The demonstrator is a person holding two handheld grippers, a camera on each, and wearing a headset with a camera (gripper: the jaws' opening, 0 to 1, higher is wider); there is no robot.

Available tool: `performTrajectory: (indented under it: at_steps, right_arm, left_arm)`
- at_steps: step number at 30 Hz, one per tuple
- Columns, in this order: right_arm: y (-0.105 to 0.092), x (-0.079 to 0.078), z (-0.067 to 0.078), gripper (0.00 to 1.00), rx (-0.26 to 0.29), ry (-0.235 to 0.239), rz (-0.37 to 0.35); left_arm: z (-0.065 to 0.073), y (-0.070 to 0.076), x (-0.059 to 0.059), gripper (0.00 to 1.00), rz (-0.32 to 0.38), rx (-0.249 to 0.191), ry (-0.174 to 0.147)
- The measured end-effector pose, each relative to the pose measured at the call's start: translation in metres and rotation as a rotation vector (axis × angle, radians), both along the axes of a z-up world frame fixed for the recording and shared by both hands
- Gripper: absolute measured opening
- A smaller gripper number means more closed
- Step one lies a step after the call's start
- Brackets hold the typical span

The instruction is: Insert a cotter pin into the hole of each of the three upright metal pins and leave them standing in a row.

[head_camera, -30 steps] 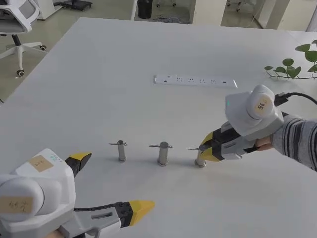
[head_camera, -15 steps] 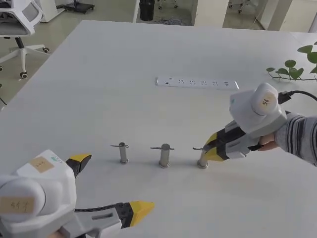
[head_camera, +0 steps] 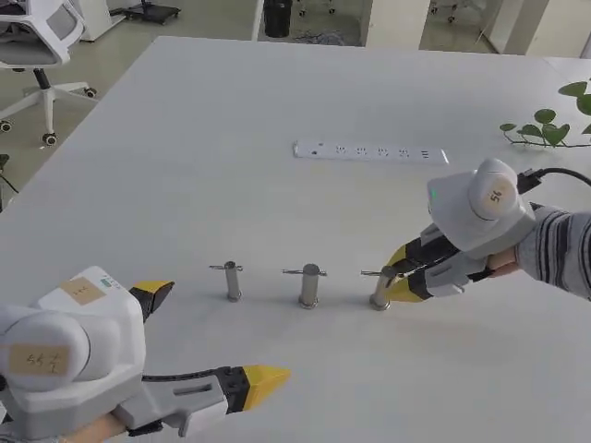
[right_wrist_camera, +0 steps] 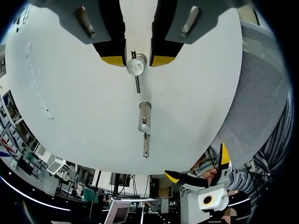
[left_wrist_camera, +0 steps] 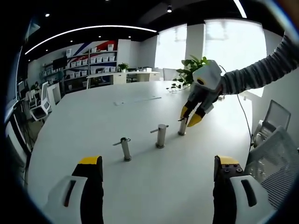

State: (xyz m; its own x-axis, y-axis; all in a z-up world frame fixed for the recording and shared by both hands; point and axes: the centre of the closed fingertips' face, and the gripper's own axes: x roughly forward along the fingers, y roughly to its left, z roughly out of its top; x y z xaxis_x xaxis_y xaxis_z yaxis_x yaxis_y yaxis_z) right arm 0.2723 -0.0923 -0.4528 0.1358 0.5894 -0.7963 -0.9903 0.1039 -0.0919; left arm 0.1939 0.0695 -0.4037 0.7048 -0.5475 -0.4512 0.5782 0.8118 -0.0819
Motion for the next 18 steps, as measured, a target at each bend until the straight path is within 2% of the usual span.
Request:
performTrajectory:
  at_steps: [5,6,8,10,12,14,16,18]
  right_arm:
    - [0.000,0.006,0.011,0.25,0.059,-0.016,-0.083]
    - [0.000,0.009,0.013,0.26,0.086,-0.017,-0.113]
    - [0.002,0.009,0.021,0.30,0.133,-0.008,-0.157]
    - [0.001,0.007,0.026,0.35,0.158,-0.008,-0.198]
    - [0.000,0.003,0.033,0.40,0.180,-0.027,-0.230]
    - [-0.004,0.005,0.034,0.42,0.178,-0.054,-0.249]
    - [-0.008,0.003,0.040,0.48,0.193,-0.066,-0.317]
    - [-0.007,-0.001,0.048,0.54,0.238,-0.065,-0.348]
  left_arm:
    - [0.001,0.003,0.002,0.99,0.008,0.000,0.011]
    - [0.002,0.004,0.003,0.99,0.011,-0.001,0.012]
    - [0.005,0.004,0.005,0.99,0.015,-0.007,0.006]
    - [0.009,0.004,0.006,0.99,0.018,-0.011,-0.002]
    - [0.012,0.003,0.007,0.99,0.017,-0.007,-0.005]
    - [0.013,0.003,0.008,0.99,0.014,-0.003,-0.008]
    - [0.015,0.003,0.009,0.99,0.012,-0.002,-0.013]
    - [0.017,0.003,0.009,0.99,0.013,0.000,-0.017]
